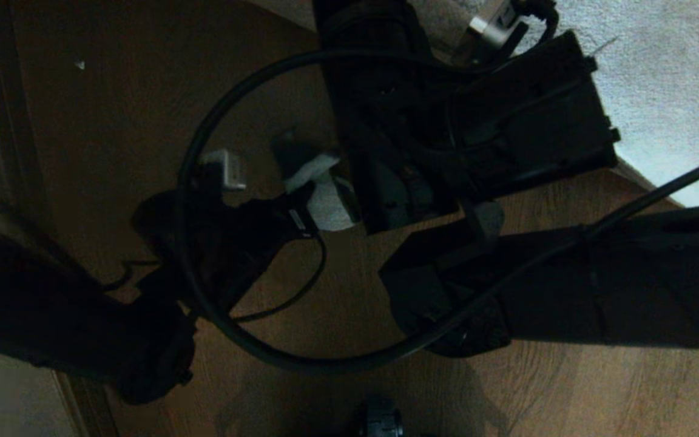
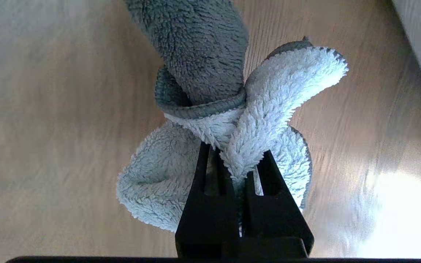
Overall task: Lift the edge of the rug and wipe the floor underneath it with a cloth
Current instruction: Wipe the floor under the carpet with a rag
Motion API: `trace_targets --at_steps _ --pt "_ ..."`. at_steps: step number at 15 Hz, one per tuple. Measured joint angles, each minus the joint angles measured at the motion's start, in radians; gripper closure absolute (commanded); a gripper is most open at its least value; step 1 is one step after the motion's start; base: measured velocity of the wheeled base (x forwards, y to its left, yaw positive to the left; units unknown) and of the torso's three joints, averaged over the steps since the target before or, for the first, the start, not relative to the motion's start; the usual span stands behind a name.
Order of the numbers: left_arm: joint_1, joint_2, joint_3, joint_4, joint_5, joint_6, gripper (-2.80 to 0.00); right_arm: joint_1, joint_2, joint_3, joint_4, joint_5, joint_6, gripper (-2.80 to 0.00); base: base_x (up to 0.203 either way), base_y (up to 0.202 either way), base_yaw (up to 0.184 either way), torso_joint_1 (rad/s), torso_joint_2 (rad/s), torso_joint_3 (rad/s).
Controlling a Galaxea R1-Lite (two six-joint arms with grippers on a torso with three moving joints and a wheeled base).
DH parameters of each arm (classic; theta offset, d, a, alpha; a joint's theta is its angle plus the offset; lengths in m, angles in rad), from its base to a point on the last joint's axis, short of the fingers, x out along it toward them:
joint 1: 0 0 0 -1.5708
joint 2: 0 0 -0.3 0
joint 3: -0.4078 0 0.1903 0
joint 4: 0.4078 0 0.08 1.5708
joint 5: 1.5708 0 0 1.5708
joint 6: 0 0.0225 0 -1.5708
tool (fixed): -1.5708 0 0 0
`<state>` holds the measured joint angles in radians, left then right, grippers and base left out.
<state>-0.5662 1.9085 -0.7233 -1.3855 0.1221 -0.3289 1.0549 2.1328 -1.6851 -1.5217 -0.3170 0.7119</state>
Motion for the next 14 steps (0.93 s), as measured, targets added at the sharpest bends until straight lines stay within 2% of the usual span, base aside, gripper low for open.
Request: trace_targets --at_steps 6,14 --pt "0.013 0.116 -0.184 -0.001 0.004 -0.003 0.00 0.000 -0.005 -0.016 0.000 0.000 -0.017 0.00 0.000 0.000 0.000 0.000 0.00 0.000" --pt "0.152 0.184 -0.325 -0.002 0.010 -0.006 0.00 0.000 0.001 -0.024 0.000 0.001 -0.017 0.00 0.000 0.000 0.000 0.000 0.00 0.000"
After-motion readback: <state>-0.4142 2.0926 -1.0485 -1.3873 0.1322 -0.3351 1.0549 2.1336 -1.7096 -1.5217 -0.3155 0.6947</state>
